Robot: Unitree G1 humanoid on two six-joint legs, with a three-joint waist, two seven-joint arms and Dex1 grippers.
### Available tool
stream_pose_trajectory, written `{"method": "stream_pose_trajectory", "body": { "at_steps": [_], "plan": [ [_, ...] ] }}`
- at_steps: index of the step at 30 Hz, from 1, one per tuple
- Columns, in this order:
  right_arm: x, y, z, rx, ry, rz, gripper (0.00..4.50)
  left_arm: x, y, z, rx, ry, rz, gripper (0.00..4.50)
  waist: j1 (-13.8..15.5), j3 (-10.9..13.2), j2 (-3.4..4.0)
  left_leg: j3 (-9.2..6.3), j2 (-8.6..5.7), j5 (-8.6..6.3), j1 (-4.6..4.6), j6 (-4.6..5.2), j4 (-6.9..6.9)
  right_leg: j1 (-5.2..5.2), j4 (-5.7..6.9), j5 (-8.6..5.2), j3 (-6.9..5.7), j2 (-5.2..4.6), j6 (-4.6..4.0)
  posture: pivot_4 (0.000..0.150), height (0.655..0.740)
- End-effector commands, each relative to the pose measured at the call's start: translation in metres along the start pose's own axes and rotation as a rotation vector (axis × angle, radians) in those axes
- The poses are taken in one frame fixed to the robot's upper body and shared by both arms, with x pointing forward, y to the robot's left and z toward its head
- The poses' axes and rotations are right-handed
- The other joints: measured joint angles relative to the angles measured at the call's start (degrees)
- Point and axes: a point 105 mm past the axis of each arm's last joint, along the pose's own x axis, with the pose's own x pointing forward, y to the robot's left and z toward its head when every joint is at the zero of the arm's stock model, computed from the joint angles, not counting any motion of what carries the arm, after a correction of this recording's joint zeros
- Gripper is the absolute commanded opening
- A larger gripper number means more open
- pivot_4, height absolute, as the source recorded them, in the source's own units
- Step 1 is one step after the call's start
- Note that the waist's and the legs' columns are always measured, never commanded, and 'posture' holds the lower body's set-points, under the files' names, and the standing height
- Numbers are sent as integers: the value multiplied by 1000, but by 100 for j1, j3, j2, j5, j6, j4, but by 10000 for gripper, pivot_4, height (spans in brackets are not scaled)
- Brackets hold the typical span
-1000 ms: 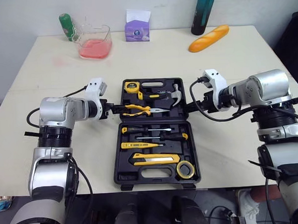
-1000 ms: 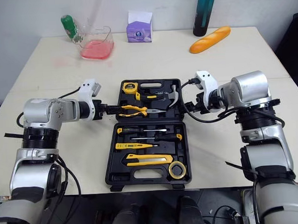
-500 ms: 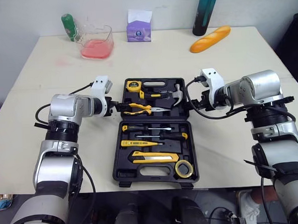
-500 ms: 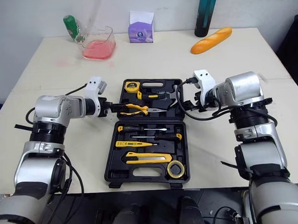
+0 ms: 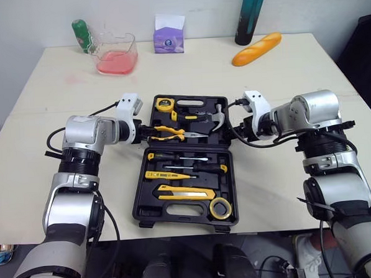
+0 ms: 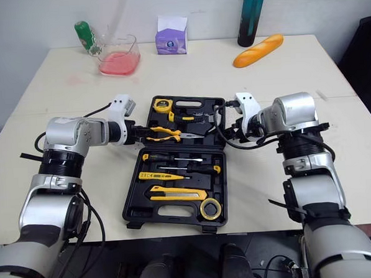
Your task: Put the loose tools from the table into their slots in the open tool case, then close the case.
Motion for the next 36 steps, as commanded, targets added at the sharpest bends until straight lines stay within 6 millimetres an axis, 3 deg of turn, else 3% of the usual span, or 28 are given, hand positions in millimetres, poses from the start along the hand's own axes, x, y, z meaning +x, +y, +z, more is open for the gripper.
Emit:
{"method": "stream_pose_trajectory", "body": {
  "at_steps": [1, 6, 9, 15, 19, 21, 25, 29, 31, 33, 36],
  "plan": [
    [6, -7, -14, 95, 63, -23, 17345, 1, 5, 0, 0, 2, 37, 3471, 1, -5, -7, 1, 0, 0, 0, 0, 1, 1, 0, 0, -1, 0, 0, 1500, 7400],
    [7, -8, -13, 138, 57, -25, 0, 1, 6, 0, -2, -15, 48, 3032, 2, -26, -31, 1, 5, 0, 9, 0, 2, 12, 0, 0, -1, 0, 0, 1500, 7400],
    [4, -9, -1, 119, -17, -53, 0, 0, 5, 7, 2, -57, 49, 2734, -2, -28, -34, 0, 5, 0, 9, 0, 6, 17, -2, 0, -1, -1, -1, 1500, 7400],
    [-6, 11, 19, 40, -183, 18, 0, -9, -8, 36, 31, -268, 1, 2333, -8, -28, -34, -9, 7, 0, 7, 0, 8, 13, 0, 2, 1, -1, -2, 1500, 7400],
    [-19, 26, 36, -149, -428, 86, 0, -22, -13, 49, 111, -440, -22, 2107, -20, -26, -35, -6, 3, 0, -11, 0, -1, -13, -4, 2, 6, 2, -1, 1500, 7400],
    [-25, 21, 40, -256, -543, 36, 0, -33, -8, 59, 151, -594, 4, 1965, -21, -23, -34, 1, -5, 0, -19, 0, -6, -23, -7, 2, 6, 4, -1, 1500, 7400],
    [-27, 4, 39, -355, -691, -91, 0, -41, 14, 50, 232, -638, 119, 1665, -42, -20, -34, 3, -16, 0, -20, 0, -7, -27, -9, 3, 6, 7, -1, 1500, 7400],
    [-35, 2, 30, -642, -908, -162, 0, -49, 22, 33, 428, -713, 196, 883, -41, -20, -34, 6, -18, 0, -16, -1, -20, -28, -16, 3, 6, 6, -1, 1500, 7400],
    [-34, 6, 16, -887, -948, -177, 0, -53, 29, 27, 468, -731, 255, 36, -35, -19, -36, 6, -20, 0, -15, -1, -25, -27, -25, 3, 5, 5, -1, 1500, 7400],
    [-28, -3, 1, -1059, -932, -233, 0, -57, 25, 19, 608, -752, 257, 36, -53, -18, -37, 10, -26, 0, -9, 0, -26, -24, -23, 4, 6, 0, 0, 1500, 7400],
    [-22, -15, -12, -1154, -922, -278, 0, -56, 14, 2, 778, -738, 223, 36, -48, -18, -37, 9, 7, 2, 6, 2, -24, -14, -20, 7, 9, -1, -2, 1500, 7400]
  ]
}}
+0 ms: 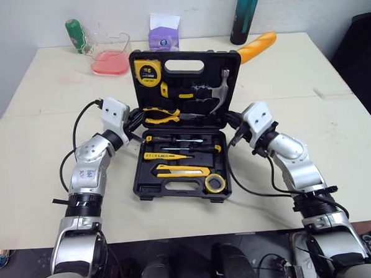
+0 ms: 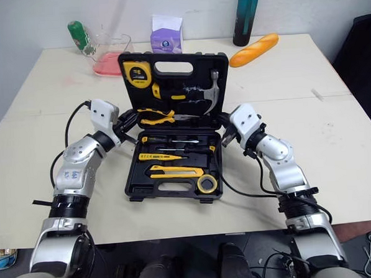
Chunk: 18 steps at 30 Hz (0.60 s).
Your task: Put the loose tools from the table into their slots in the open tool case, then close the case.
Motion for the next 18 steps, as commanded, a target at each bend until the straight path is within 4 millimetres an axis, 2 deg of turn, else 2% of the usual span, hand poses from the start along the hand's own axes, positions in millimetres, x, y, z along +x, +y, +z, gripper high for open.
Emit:
{"method": "stream_pose_trajectory", "body": {
  "at_steps": [1, 6, 10, 13, 15, 16, 18],
  "plan": [
    [-22, -14, -15, -239, 6, -41, 0, -22, 9, 12, 232, -69, 10, 36, 11, 0, 0, 1, 3, 0, 1, 0, 3, 1, 0, 2, -1, 1, -4, 1500, 7400],
    [-35, -3, -29, -376, -6, 8, 0, -34, -3, 0, 278, -62, -15, 36, 31, 0, 0, -3, 6, -1, 6, 1, 9, 12, 1, 2, -2, -4, -4, 1500, 7400],
    [-49, 17, -44, -436, 7, 102, 0, -47, -16, -21, 247, -1, -58, 36, 25, -3, -1, -4, 8, -2, 16, 4, 9, 22, 0, 2, -2, -4, -5, 1500, 7400],
    [-50, 23, -45, -418, -8, 125, 0, -49, -20, -20, 232, -9, -82, 36, 28, -3, -1, -6, 11, -3, 28, 5, 9, 39, -3, 2, -6, -3, -5, 1500, 7400],
    [-52, 30, -47, -370, -2, 174, 0, -51, -16, -18, 189, -20, -52, 36, 25, -3, -2, -7, 13, -4, 80, 7, 2, 91, -14, 1, -9, -2, -7, 1500, 7400],
    [-53, 33, -47, -339, 3, 206, 0, -52, -14, -17, 170, -27, -40, 4330, 23, -3, -2, -7, 14, -6, 116, 9, -16, 124, -29, 0, -8, -1, -8, 1500, 7400],
    [-56, 33, -42, -320, -12, 231, 7872, -55, -17, -15, 157, -29, -66, 12454, 31, -4, 0, -11, 16, -7, 129, 10, -22, 137, -36, 0, -10, -2, -8, 1500, 7400]
  ]
}}
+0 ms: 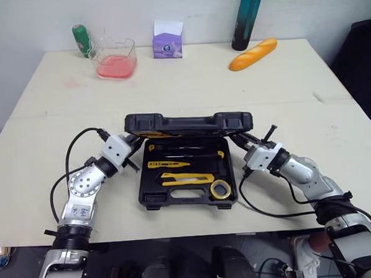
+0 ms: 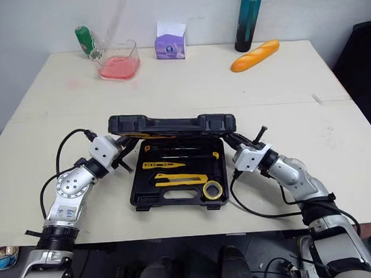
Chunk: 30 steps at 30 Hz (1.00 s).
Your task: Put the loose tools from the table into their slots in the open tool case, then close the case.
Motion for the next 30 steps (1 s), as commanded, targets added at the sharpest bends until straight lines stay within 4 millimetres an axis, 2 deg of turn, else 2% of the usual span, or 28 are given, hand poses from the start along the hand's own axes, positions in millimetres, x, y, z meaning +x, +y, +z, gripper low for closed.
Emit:
{"method": "stream_pose_trajectory", "body": {
  "at_steps": [1, 3, 5, 6, 7, 9, 12, 16, 20, 21, 22, 24, 27, 29, 30],
  "plan": [
    [-20, 18, -14, 51, 78, 145, 11317, -15, 9, 0, -8, 17, 5, 16883, 12, 0, 1, -1, -1, 0, 0, 0, -1, 0, 0, 0, 0, -2, 0, 1500, 7400],
    [-22, 14, -12, 63, 77, 140, 21966, -20, 8, -1, 1, 32, -9, 26413, 7, 0, 1, -5, -2, -1, -12, 2, -1, -5, -4, 0, -5, -5, 0, 1500, 7400],
    [-29, 9, -10, 109, 88, 154, 32193, -38, 8, -4, 21, 83, -47, 35703, -5, 1, 2, 1, -4, -1, -17, 3, -1, -15, 0, 0, -3, -10, 0, 1500, 7400],
    [-37, 5, -8, 150, 95, 167, 37516, -53, 9, -3, 7, 109, -68, 40129, -3, 1, 2, 1, -2, -1, -17, 2, -1, -16, 1, 0, -3, -8, 0, 1500, 7400],
    [-46, 5, -7, 199, 113, 198, 42087, -67, 13, 0, -31, 127, -55, 40383, -6, 1, 3, 0, 0, -2, -15, 2, -1, -16, 1, 0, -4, -8, 0, 1500, 7400],
    [-61, 4, -5, 287, 144, 236, 42087, -85, 17, 5, -74, 151, -37, 40383, 8, 2, 4, -2, 3, -6, -15, 0, -8, -21, 2, -2, 0, -13, -4, 1500, 7400],
    [-75, -3, -3, 382, 187, 222, 42087, -96, 16, 9, -97, 177, -50, 40383, 48, 2, 4, -15, -1, -6, -15, 3, -2, -8, -2, -3, -6, -58, -6, 1500, 7400],
    [-87, -1, 6, 451, 209, 286, 42087, -101, 20, 14, -152, 170, -42, 40383, 101, 4, 7, -17, -14, -10, -6, 13, 0, -1, -9, -1, -25, -75, -9, 1500, 7400],
    [-100, 6, 18, 603, 245, 346, 42087, -93, 33, 23, -207, 135, -29, 40383, 170, 4, 7, -18, -8, -14, -15, 5, -4, -9, -2, -2, -30, -66, -10, 1500, 7400],
    [-103, 11, 25, 646, 233, 383, 38370, -87, 35, 24, -216, 128, -42, 40383, 184, 4, 7, -17, -7, -14, -16, 5, -3, -9, -3, -2, -31, -63, -10, 1500, 7400],
    [-104, 14, 31, 677, 224, 410, 36901, -83, 36, 25, -223, 124, -53, 40383, 188, 3, 6, -17, -11, -13, -17, 7, -2, -9, -3, -2, -34, -61, -10, 1500, 7400],
    [-106, 17, 37, 708, 220, 437, 29570, -76, 40, 27, -211, 117, -64, 40383, 191, 3, 6, -15, -14, -12, -16, 8, -1, -8, -3, -1, -34, -47, -9, 1500, 7400],
    [-110, 28, 46, 739, 232, 500, 12840, -62, 46, 24, -225, 129, -84, 31613, 188, 3, 6, -11, -17, -13, -14, 10, -1, -9, -3, 0, -30, -38, -8, 1500, 7400],
    [-112, 34, 50, 754, 239, 529, 1937, -55, 48, 23, -237, 131, -88, 22242, 184, 3, 6, -12, -12, -13, -17, 9, -3, -10, -5, 0, -30, -28, -8, 1500, 7400],
    [-114, 37, 52, 755, 242, 545, 0, -51, 49, 21, -249, 133, -90, 18153, 180, 3, 6, -12, -11, -13, -17, 8, -3, -10, -5, 0, -30, -26, -8, 1500, 7400]
  ]
}}
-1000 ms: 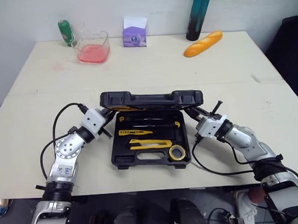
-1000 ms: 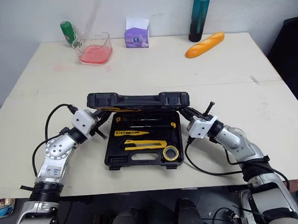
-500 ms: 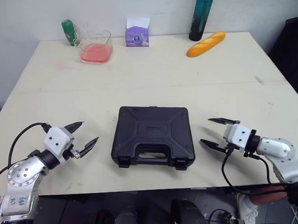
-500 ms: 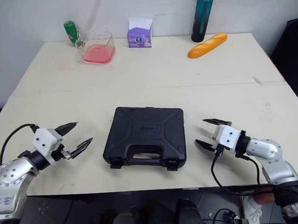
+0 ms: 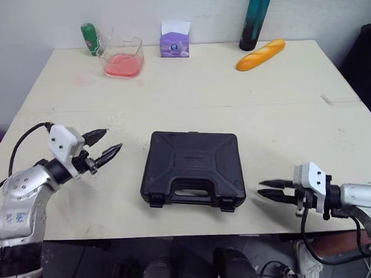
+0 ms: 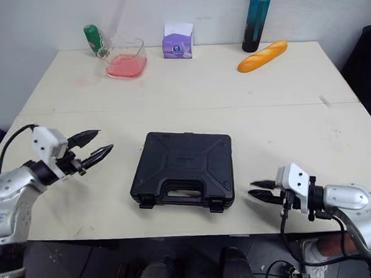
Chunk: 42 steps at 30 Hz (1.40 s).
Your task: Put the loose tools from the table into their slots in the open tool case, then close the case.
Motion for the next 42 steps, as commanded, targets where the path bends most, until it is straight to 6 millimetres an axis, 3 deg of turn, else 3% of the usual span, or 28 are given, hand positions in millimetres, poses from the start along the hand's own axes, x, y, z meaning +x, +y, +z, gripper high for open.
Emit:
{"method": "stream_pose_trajectory", "body": {
  "at_steps": [1, 3, 4, 18, 22, 33, 42],
  "plan": [
    [-1, 14, 5, -9, 9, 54, 0, 13, 6, 0, -3, 14, -15, 12280, -5, 0, -1, 3, 0, 0, 0, 0, 0, -1, 0, 0, 4, 2, 0, 1500, 7400],
    [3, 26, 1, 6, 25, 97, 0, 30, 5, -3, -14, 28, -34, 2481, 6, 0, -1, 5, 0, 0, -1, 0, 0, -2, -2, 0, 4, 6, 0, 1500, 7400],
    [5, 31, -1, 12, 33, 118, 0, 38, 5, -4, -18, 36, -38, 814, 15, 1, -5, 8, -1, 0, 0, 0, 0, -2, -1, 0, 6, 6, 1, 1500, 7400],
    [30, 55, -11, 46, 45, 205, 0, 116, 4, -24, -93, 132, -28, 814, 121, 3, -13, 15, 1, 2, -9, 0, 19, -8, 1, 5, 19, 29, 5, 1500, 7400],
    [44, 49, -13, 38, 23, 160, 0, 131, -6, -27, -110, 115, -77, 814, 103, 2, -33, 17, 0, 1, -10, 0, 20, -9, 0, 5, 19, 34, 5, 1500, 7400],
    [46, 35, -33, 14, 57, 86, 0, 129, -24, -37, -57, 128, -241, 814, 78, -3, -53, 17, 8, 1, -7, -1, 33, -6, 7, 8, 18, 38, 1, 1500, 7400],
    [33, -3, -42, -70, 111, -2, 0, 107, -33, -39, -26, 97, -338, 814, 46, -8, -60, 13, 12, -3, -5, 5, 54, 7, 10, 16, 19, 27, 1, 1500, 7400]
  ]
}}
